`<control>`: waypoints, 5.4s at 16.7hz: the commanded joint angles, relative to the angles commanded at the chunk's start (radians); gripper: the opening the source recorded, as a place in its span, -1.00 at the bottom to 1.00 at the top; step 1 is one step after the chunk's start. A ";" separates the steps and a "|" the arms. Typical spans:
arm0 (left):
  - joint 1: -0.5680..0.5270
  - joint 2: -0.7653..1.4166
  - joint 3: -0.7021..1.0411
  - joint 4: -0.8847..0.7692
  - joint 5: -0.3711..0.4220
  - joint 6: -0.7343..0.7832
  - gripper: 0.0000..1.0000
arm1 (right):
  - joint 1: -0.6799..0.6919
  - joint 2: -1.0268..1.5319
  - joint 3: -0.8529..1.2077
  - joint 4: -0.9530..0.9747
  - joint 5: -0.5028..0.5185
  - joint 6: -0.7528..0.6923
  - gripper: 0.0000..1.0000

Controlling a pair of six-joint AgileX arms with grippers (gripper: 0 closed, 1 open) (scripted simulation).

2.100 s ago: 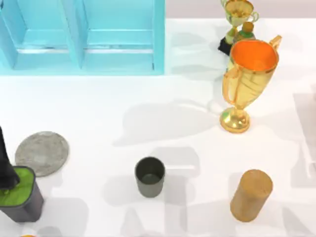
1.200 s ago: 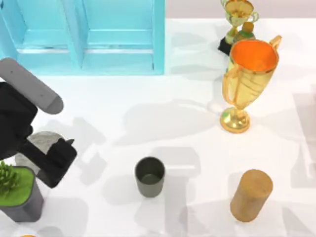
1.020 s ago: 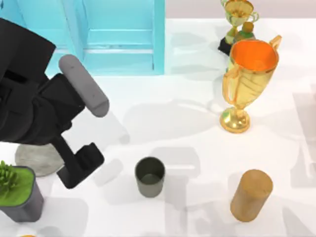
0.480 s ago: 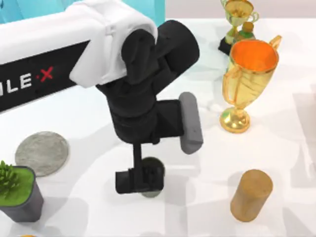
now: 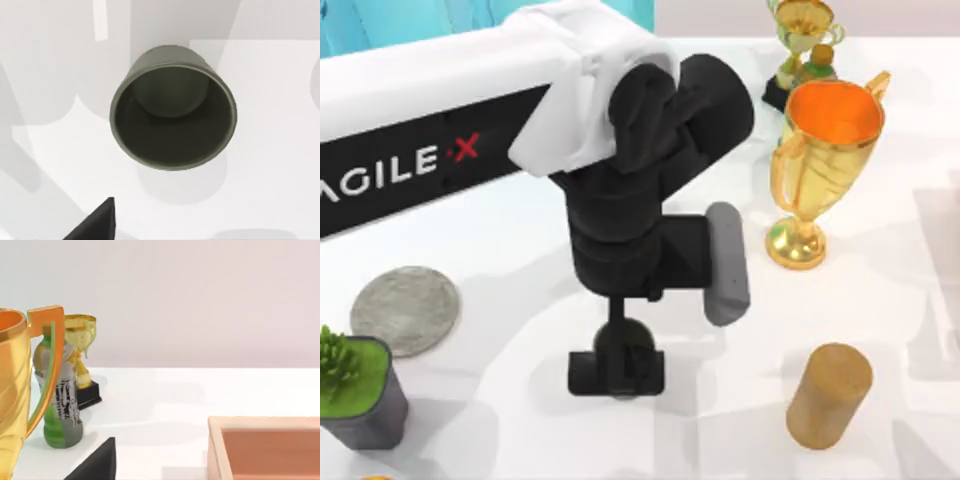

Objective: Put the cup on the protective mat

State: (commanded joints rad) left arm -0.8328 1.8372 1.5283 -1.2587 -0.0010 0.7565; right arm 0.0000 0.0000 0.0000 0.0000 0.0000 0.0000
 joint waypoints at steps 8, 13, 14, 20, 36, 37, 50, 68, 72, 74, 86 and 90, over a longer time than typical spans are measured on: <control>0.000 0.071 -0.195 0.276 0.000 0.006 1.00 | 0.000 0.000 0.000 0.000 0.000 0.000 1.00; -0.001 0.100 -0.278 0.376 0.001 0.006 1.00 | 0.000 0.000 0.000 0.000 0.000 0.000 1.00; -0.001 0.100 -0.278 0.376 0.001 0.006 1.00 | 0.000 0.000 0.000 0.000 0.000 0.000 1.00; -0.001 0.100 -0.278 0.376 0.001 0.006 0.25 | 0.000 0.000 0.000 0.000 0.000 0.000 1.00; -0.001 0.100 -0.278 0.376 0.001 0.006 -1.00 | 0.000 0.000 0.000 0.000 0.000 0.000 1.00; -0.001 0.099 -0.277 0.376 0.000 0.007 -1.00 | 0.000 0.000 0.000 0.000 0.000 0.000 1.00; 0.417 0.072 -0.141 0.180 0.021 -0.672 -1.00 | 0.000 0.000 0.000 0.000 0.000 0.000 1.00; 0.628 0.059 -0.181 0.243 0.035 -0.934 -1.00 | 0.000 0.000 0.000 0.000 0.000 0.000 1.00; 0.636 0.083 -0.250 0.345 0.036 -0.927 -1.00 | 0.000 0.000 0.000 0.000 0.000 0.000 1.00; 0.639 0.091 -0.262 0.359 0.036 -0.925 -1.00 | 0.000 0.000 0.000 0.000 0.000 0.000 1.00; 0.639 0.091 -0.262 0.359 0.036 -0.925 0.36 | 0.000 0.000 0.000 0.000 0.000 0.000 1.00; 0.639 0.091 -0.262 0.359 0.036 -0.925 0.96 | 0.000 0.000 0.000 0.000 0.000 0.000 1.00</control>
State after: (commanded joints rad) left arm -0.1937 1.9282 1.2668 -0.8995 0.0349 -0.1682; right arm 0.0000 0.0000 0.0000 0.0000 0.0000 0.0000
